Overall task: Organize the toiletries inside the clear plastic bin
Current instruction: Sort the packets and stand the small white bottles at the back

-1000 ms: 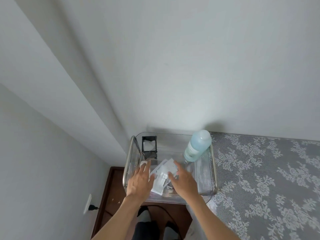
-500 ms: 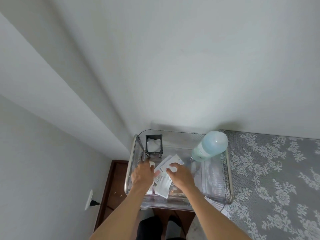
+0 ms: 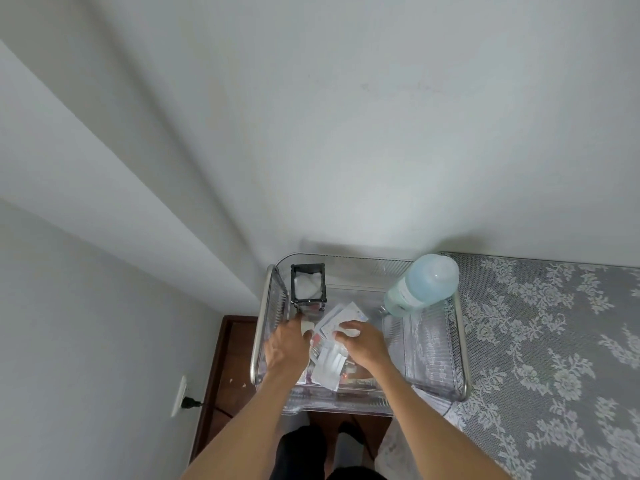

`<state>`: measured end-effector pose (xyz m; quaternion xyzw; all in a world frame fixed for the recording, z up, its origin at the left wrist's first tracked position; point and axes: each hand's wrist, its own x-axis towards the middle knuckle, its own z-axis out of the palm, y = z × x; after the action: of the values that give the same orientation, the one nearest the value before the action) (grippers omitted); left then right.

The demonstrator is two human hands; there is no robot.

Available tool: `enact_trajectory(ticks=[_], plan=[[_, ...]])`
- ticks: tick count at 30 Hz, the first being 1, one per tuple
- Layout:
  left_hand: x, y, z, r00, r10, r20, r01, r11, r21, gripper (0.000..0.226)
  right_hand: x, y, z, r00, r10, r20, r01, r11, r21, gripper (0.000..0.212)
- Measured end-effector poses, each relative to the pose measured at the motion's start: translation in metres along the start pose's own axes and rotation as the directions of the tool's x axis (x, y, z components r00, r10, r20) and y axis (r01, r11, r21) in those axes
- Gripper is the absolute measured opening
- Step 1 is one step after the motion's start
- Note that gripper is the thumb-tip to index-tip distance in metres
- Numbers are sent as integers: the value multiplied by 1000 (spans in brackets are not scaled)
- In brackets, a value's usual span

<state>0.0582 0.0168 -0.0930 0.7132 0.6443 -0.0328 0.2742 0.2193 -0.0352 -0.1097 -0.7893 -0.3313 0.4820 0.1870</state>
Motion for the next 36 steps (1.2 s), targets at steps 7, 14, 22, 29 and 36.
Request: enact_trajectory(ticks=[7, 14, 22, 29, 36], plan=[[-27, 13, -12, 993, 84, -78, -85, 996, -9, 39, -29, -15, -29, 991, -131, -36, 132, 991, 28, 32], [-44, 45, -36, 959, 165, -230, -187, 979, -79, 29, -60, -32, -68, 922, -302, -242, 287, 953, -98, 28], [-35, 79, -26, 900, 227, -373, -310, 934, -179, 25, -58, -47, -72, 790, -470, -395, 391, 881, -266, 30], [-12, 78, 8, 897, 230, -377, -326, 920, -216, 25, -35, -38, -62, 801, -437, -410, 363, 898, -249, 30], [10, 84, 25, 926, 202, -318, -305, 897, -321, 17, -12, -34, -57, 820, -415, -394, 342, 907, -244, 31]])
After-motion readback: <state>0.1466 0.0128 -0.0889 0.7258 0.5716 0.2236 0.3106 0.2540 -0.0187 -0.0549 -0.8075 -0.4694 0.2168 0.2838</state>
